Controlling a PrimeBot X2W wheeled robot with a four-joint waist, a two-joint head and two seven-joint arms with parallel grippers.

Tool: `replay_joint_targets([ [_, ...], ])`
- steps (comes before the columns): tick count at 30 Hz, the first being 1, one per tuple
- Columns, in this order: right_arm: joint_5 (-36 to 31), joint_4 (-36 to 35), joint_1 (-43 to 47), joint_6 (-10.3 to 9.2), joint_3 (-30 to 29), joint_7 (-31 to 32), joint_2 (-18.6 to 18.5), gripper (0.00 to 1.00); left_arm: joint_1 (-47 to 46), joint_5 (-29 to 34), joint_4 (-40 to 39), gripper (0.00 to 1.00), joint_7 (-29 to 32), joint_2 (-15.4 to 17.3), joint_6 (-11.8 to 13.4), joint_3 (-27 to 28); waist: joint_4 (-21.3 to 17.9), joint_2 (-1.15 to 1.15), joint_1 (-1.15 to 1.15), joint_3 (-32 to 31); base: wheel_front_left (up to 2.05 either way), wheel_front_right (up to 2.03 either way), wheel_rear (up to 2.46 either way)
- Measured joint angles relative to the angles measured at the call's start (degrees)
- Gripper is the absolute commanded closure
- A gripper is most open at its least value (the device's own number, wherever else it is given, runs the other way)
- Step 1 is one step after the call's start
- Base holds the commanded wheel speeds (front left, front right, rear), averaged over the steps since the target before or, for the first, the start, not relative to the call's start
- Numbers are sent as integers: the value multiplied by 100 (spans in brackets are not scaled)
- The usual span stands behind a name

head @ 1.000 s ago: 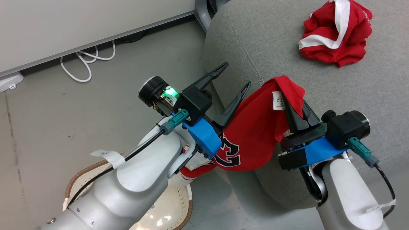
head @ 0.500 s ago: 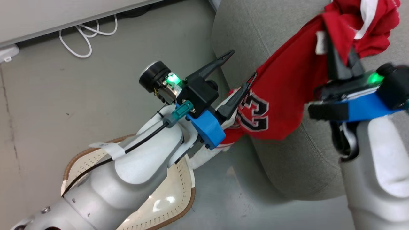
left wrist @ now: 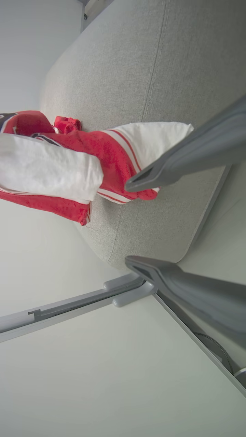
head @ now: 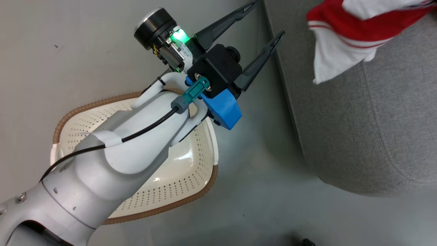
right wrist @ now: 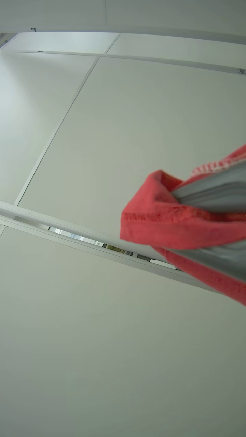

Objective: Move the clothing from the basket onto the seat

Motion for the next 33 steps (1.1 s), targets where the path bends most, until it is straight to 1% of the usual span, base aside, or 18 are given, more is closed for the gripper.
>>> replay_joint_targets([
  [2,9,233,-312,0,-168,-1,-510,100,-29,25,-73,0,8,32,40,1,31,0,0,192,0,0,0],
  [6,53,920,-831,0,-421,-1,-1574,100,-51,65,-199,0,60,163,69,-7,37,0,0,484,0,0,0],
  [8,182,1167,-1114,0,-648,0,-1906,100,-59,91,-261,0,99,212,86,-10,18,0,0,583,0,0,0],
  [9,201,1273,-1220,-1,-673,-1,-2085,100,-61,90,-289,0,109,224,88,-15,3,0,0,621,0,0,0],
  [11,207,1429,-1294,-1,-653,-2,-2263,100,-71,93,-354,0,152,279,100,-20,-47,0,0,676,0,0,0],
  [14,257,1568,-1259,-1,-590,-2,-2205,100,-125,98,-468,0,200,330,108,-25,-131,0,0,746,0,0,0],
  [17,274,1758,-962,-1,-517,-11,-1963,100,-162,116,-577,0,261,349,109,-53,-196,0,0,830,0,0,0],
  [21,268,2011,-531,0,-439,-10,-1537,100,-279,153,-698,0,350,377,118,-74,-210,0,0,979,0,0,0],
  [27,215,2394,-120,0,-357,-9,-1110,100,-329,199,-795,0,377,383,140,-134,-128,0,0,1150,0,0,0],
  [33,188,2579,244,0,-335,-10,-666,100,-357,200,-818,0,376,383,168,-162,-67,0,0,1212,0,0,0],
])
